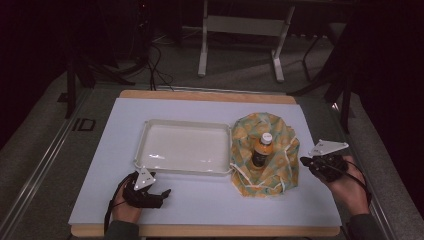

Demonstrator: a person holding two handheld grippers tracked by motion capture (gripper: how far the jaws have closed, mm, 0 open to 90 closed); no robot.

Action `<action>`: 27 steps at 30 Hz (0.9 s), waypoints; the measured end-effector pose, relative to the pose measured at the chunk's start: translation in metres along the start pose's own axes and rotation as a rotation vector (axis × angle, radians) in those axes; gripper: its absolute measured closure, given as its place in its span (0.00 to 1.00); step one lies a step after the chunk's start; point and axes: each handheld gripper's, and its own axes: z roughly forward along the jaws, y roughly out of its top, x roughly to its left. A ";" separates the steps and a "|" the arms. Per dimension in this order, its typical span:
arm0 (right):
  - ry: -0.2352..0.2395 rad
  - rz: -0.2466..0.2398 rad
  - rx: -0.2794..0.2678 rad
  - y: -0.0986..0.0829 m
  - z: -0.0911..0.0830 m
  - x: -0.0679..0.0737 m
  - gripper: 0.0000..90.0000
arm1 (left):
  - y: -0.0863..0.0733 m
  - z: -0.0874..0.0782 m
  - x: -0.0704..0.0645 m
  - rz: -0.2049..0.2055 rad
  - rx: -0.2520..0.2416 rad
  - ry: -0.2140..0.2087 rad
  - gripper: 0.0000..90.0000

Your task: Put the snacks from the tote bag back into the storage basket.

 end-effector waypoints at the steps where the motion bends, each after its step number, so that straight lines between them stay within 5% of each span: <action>1: 0.001 0.001 0.003 0.001 0.000 0.001 1.00 | 0.000 0.000 0.000 -0.003 0.001 -0.002 0.20; 27: 0.029 -0.110 0.014 0.049 0.012 0.015 1.00 | -0.001 -0.002 0.000 -0.001 -0.020 -0.005 0.21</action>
